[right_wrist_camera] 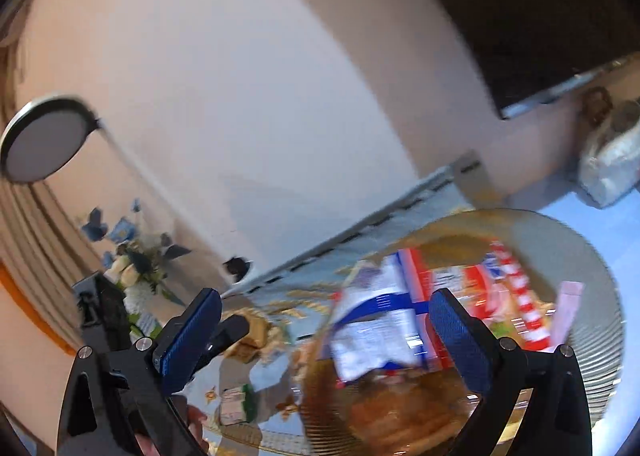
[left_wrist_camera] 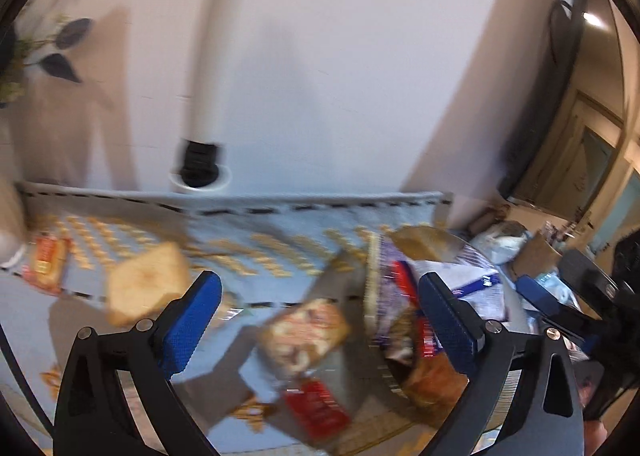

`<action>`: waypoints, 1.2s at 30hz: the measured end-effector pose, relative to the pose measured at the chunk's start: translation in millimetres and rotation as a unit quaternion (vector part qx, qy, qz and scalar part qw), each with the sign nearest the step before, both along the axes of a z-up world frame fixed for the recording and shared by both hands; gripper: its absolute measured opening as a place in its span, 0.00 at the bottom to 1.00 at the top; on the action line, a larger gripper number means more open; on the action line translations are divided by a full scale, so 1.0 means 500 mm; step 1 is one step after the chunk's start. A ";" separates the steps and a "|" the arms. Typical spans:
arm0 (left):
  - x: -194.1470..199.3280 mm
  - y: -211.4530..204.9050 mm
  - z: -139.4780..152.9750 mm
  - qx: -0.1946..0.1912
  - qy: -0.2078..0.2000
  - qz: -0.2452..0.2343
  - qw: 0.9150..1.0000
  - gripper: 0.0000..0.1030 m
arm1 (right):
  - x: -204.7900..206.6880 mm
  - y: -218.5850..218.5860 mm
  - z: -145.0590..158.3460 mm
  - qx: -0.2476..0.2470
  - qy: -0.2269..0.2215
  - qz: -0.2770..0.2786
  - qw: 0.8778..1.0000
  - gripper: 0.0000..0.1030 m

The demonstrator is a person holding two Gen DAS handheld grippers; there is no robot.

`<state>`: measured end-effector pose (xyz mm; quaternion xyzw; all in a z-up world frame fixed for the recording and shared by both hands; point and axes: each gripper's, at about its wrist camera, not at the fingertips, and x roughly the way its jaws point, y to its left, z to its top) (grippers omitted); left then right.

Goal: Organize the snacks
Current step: 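Carry both bags over the amber bowl and release them with both tools, then move both tools back over the tray above the meat pastry and green biscuit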

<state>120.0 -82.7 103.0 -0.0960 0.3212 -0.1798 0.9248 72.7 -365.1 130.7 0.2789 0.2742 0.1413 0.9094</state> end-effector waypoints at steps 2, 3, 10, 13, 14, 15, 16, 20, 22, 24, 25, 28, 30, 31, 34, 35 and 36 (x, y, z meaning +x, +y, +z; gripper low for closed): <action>0.003 0.041 0.006 0.006 -0.002 0.019 1.000 0.96 | -0.003 0.033 0.004 -0.003 -0.012 0.017 1.000 1.00; 0.004 0.065 0.008 0.013 -0.003 0.032 0.999 0.96 | -0.004 0.054 0.005 -0.008 -0.016 0.025 1.000 1.00; 0.031 0.217 0.004 0.070 0.005 0.116 0.991 0.96 | 0.010 0.215 -0.012 -0.066 -0.009 0.100 0.993 1.00; 0.047 0.271 -0.012 0.095 0.008 0.148 0.984 0.96 | 0.025 0.298 -0.037 -0.094 0.012 0.137 0.986 1.00; 0.054 0.290 -0.022 0.100 0.013 0.156 0.983 0.96 | 0.030 0.328 -0.048 -0.104 0.019 0.153 0.983 1.00; 0.063 0.309 -0.033 0.100 0.022 0.161 0.982 0.96 | 0.034 0.361 -0.062 -0.115 0.026 0.169 0.978 1.00; 0.069 0.325 -0.041 0.098 0.028 0.166 0.981 0.96 | 0.038 0.391 -0.077 -0.127 0.036 0.182 0.974 1.00; 0.106 0.368 -0.096 0.089 0.055 0.172 0.980 0.96 | 0.062 0.491 -0.138 -0.170 0.084 0.206 0.960 1.00; 0.127 0.376 -0.126 0.097 0.067 0.175 0.978 0.96 | 0.077 0.533 -0.169 -0.205 0.100 0.211 0.951 1.00; 0.148 0.381 -0.164 0.107 0.076 0.175 0.976 0.96 | 0.088 0.564 -0.191 -0.231 0.109 0.211 0.943 1.00; 0.157 0.384 -0.181 0.112 0.083 0.179 0.974 0.96 | 0.092 0.577 -0.201 -0.236 0.111 0.217 0.941 1.00; 0.196 0.386 -0.238 0.159 0.117 0.178 0.964 1.00 | 0.108 0.617 -0.261 -0.267 0.132 0.214 0.930 1.00; 0.213 0.389 -0.266 0.155 0.122 0.177 0.964 1.00 | 0.096 0.661 -0.270 -0.343 0.114 0.202 0.910 1.00; 0.218 0.393 -0.274 0.151 0.124 0.183 0.964 1.00 | 0.091 0.668 -0.273 -0.344 0.110 0.212 0.908 1.00; 0.238 0.396 -0.307 0.154 0.125 0.186 0.962 1.00 | 0.092 0.661 -0.281 -0.328 0.113 0.220 0.912 1.00; 0.243 0.395 -0.318 0.153 0.125 0.186 0.962 1.00 | 0.091 0.664 -0.284 -0.331 0.113 0.220 0.911 1.00; 0.246 0.394 -0.327 0.154 0.125 0.186 0.962 1.00 | 0.089 0.666 -0.286 -0.334 0.113 0.219 0.910 1.00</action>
